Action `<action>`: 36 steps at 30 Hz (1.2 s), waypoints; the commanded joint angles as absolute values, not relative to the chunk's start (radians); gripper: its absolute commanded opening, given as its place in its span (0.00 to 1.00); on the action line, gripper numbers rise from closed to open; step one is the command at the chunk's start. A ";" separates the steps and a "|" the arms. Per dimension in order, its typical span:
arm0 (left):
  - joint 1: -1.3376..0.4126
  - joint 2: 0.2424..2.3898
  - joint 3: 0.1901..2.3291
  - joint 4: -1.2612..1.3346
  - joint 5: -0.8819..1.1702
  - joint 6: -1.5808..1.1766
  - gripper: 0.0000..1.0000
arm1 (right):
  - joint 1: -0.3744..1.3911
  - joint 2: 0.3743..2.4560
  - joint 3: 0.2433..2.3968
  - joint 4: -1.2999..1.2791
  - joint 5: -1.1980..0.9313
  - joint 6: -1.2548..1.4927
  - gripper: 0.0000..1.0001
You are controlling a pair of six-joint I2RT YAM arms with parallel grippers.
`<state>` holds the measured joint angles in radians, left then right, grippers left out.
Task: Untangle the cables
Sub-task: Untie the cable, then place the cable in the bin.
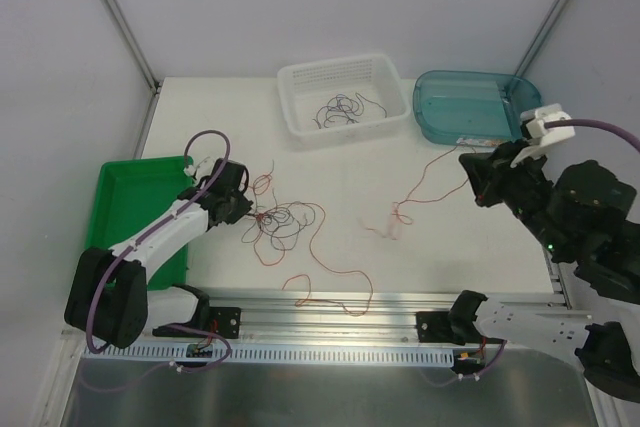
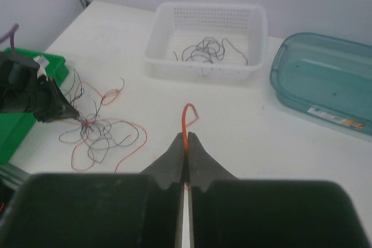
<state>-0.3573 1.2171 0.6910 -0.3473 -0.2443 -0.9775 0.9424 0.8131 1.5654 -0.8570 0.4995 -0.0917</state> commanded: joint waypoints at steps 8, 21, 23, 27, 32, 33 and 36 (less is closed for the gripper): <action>-0.334 1.273 0.644 -0.305 -0.262 -0.945 0.06 | 0.937 0.828 1.710 -0.873 0.627 -0.212 0.01; -0.334 1.097 0.683 -0.317 -0.002 -0.718 0.92 | 0.677 0.933 1.528 -0.657 0.643 -0.262 0.01; -0.336 1.050 0.715 -0.356 0.053 -0.678 0.99 | 0.608 0.962 1.540 -0.620 0.566 -0.241 0.01; -0.334 1.011 0.787 -0.422 0.153 -0.568 0.99 | 0.523 1.093 1.658 -0.571 0.447 -0.221 0.01; -0.334 0.951 0.804 -0.460 0.224 -0.431 0.99 | 0.418 1.247 1.824 -0.488 0.396 -0.250 0.01; -0.336 0.939 0.799 -0.466 0.219 -0.419 0.99 | 0.401 1.277 1.859 -0.479 0.388 -0.261 0.01; -0.336 0.888 0.772 -0.472 0.230 -0.377 0.99 | 0.328 1.380 1.963 -0.428 0.362 -0.288 0.01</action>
<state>-0.3447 0.9394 0.7834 -0.4332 0.1787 -0.4782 0.3824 1.3277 1.8648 -0.5533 0.4118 -0.2535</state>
